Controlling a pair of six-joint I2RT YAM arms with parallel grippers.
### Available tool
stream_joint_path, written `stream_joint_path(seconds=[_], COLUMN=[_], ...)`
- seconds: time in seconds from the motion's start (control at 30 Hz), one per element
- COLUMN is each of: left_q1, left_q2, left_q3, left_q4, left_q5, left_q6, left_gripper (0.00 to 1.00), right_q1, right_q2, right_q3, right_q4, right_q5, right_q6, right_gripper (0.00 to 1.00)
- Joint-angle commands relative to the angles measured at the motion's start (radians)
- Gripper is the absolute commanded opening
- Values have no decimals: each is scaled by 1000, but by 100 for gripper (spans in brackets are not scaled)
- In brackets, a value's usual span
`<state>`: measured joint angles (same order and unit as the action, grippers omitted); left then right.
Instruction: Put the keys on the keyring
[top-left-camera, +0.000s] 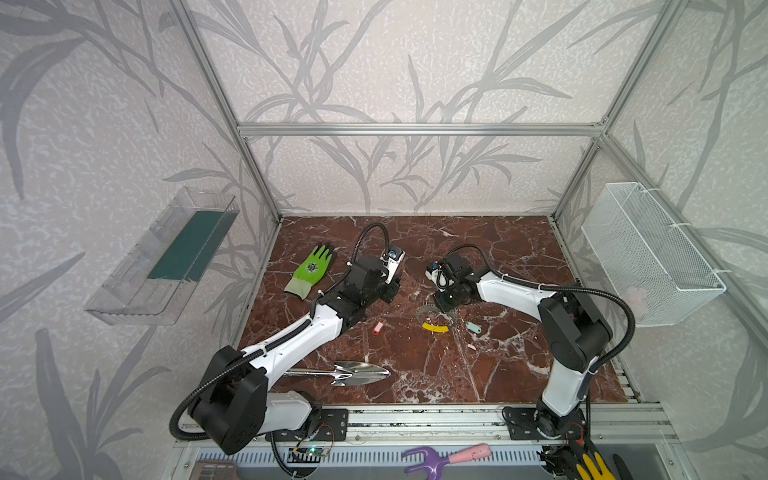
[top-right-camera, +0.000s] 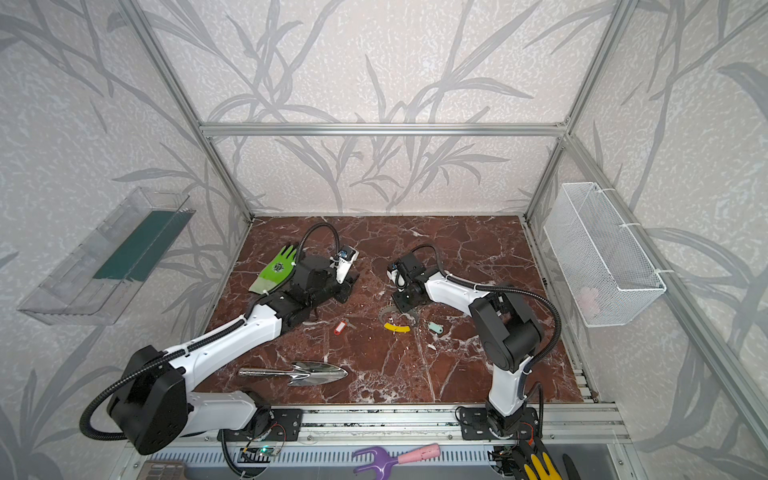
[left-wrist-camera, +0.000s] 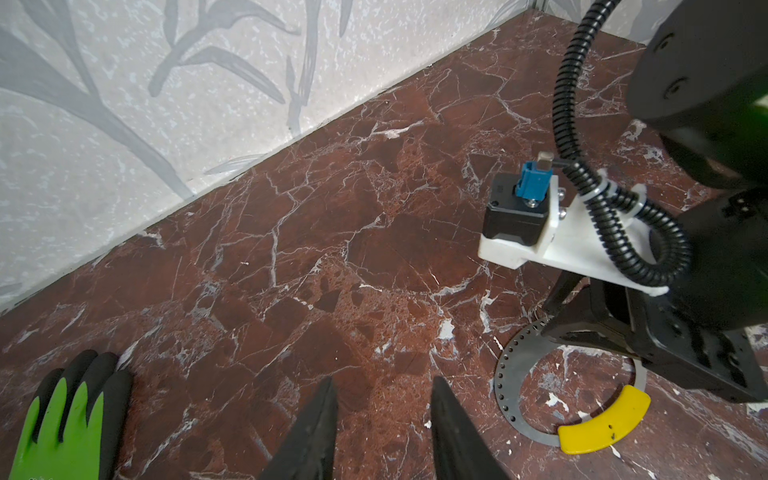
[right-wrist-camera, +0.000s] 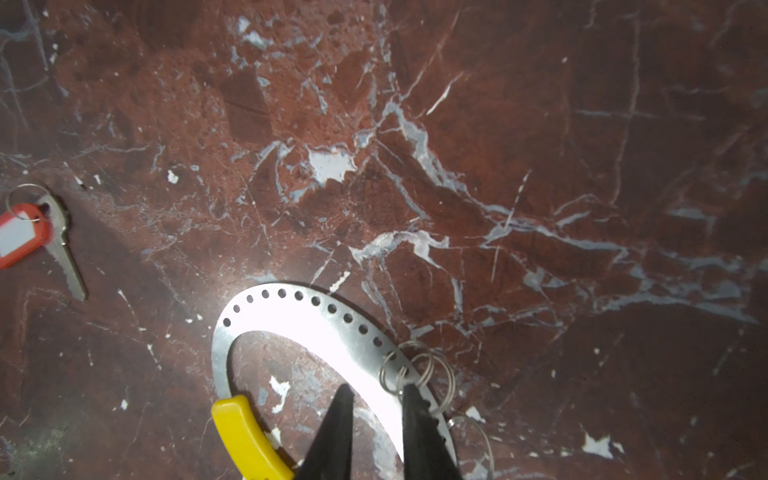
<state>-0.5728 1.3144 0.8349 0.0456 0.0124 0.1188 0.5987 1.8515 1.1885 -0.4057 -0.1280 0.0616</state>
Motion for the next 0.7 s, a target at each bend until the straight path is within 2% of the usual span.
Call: stream_joint_path(seconds=[0.0,0.67], left_q1=[3,3], left_q2=[-18,-6], left_q3=[-3,7], left_q4=[9,4], left_q5=[1,4], left_q6=[-11,-4], left_gripper=[39,39], right_q1=[6,4], right_q2=[26,26], right_q3=[34,54], right_q4=[-45,-56], right_q5=[20,48], right_q6=[26,47], right_gripper=[24,29])
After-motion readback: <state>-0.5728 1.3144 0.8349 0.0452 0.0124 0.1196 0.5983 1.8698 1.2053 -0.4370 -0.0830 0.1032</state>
